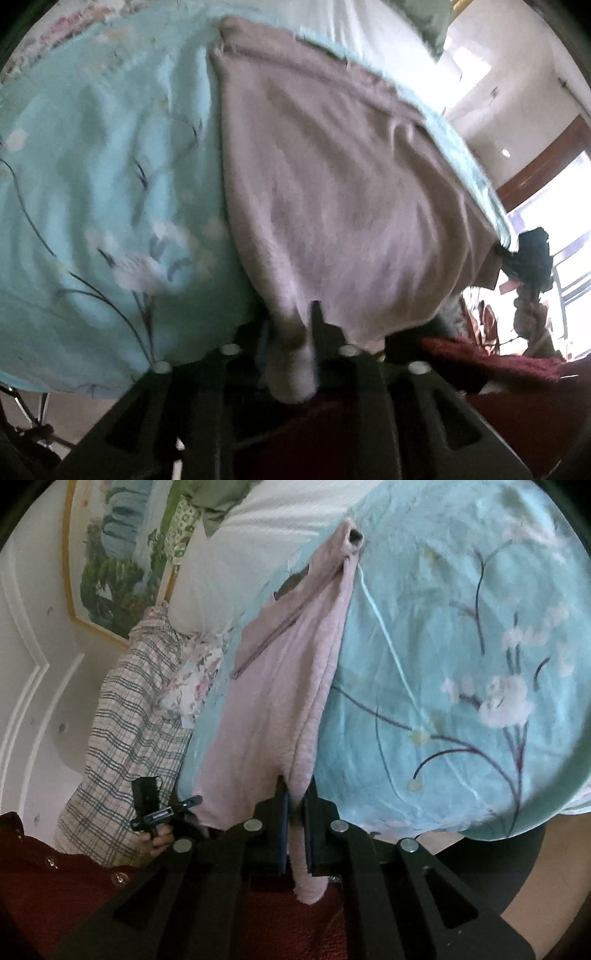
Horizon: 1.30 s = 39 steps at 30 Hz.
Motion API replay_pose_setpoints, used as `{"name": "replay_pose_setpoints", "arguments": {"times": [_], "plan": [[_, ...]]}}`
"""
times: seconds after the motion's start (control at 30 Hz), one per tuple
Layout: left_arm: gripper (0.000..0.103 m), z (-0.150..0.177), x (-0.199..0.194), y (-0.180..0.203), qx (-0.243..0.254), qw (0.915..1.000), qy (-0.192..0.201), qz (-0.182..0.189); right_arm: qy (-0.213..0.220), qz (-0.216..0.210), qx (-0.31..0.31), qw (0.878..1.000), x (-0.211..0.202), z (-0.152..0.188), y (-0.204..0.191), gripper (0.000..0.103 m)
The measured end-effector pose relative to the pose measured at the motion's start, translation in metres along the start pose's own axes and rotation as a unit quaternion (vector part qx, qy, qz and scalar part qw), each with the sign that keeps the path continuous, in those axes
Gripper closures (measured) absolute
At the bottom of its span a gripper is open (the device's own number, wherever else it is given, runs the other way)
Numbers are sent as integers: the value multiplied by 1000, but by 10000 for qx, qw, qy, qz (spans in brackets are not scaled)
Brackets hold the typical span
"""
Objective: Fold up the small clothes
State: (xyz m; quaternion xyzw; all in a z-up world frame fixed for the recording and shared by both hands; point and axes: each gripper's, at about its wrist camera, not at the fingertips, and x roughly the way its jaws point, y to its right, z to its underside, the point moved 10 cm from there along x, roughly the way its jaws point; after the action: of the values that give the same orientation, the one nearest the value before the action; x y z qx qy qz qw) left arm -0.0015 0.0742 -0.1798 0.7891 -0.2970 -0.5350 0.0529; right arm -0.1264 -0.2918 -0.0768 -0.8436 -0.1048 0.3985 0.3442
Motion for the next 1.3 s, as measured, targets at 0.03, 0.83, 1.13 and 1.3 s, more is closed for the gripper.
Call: {"name": "replay_pose_setpoints", "arguments": {"times": [0.03,0.83,1.13,1.3], "plan": [[58,3,7,0,-23,9999,-113,24,-76,-14,18,10000,4,3,2,92],[97,-55,-100,37,-226,9767,1991,769,233,-899,-425,9948,-20,-8,-61,97],[97,-186,-122,31,-336,9503,3077,342,1116,-934,-913,9851,-8,-119,-101,97],[97,-280,-100,25,-495,9454,3220,112,1490,-404,-1019,9827,16,-208,-92,97]]}}
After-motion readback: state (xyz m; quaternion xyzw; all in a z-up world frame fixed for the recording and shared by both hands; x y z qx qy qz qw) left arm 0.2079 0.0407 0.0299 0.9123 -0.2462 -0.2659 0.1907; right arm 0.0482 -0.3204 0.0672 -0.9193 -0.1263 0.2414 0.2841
